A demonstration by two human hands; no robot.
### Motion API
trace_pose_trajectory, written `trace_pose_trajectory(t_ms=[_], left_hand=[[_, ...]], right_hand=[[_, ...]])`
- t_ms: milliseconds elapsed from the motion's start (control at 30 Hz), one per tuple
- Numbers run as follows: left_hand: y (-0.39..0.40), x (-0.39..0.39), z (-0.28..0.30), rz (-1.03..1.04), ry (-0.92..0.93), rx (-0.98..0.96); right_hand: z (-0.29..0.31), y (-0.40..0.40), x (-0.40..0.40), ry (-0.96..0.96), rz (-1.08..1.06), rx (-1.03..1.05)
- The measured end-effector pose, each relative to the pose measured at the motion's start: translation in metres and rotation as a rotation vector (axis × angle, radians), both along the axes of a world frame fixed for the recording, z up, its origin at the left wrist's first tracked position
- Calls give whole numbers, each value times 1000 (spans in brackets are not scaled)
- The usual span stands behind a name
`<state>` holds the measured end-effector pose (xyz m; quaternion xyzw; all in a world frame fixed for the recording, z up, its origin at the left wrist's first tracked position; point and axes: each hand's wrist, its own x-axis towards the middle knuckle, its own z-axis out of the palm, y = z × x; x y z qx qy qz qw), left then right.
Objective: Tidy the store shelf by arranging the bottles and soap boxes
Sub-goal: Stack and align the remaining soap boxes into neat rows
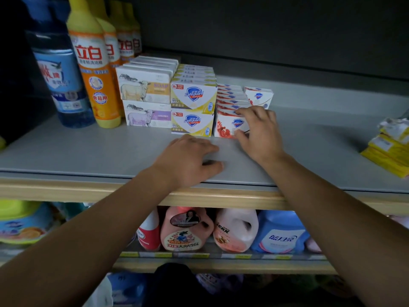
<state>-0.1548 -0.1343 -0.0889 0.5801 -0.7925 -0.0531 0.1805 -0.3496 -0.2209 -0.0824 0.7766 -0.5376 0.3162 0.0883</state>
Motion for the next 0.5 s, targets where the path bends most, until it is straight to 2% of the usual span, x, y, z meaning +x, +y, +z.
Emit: trace_pose_trajectory(t_ms=[133,233,333,500], left_hand=[[3,-1,4,-9,10,4],[5,-2,7,0,51,-19],[5,-15,18,-19,140,-88],[-13,-60,58,-77,222,-252]], right_hand=[[9,7,-19,-135,21,56],[15,9,-50,-213,-52,62],[18,5,-89,-156,-178,180],[7,1,-134,88,-306,460]])
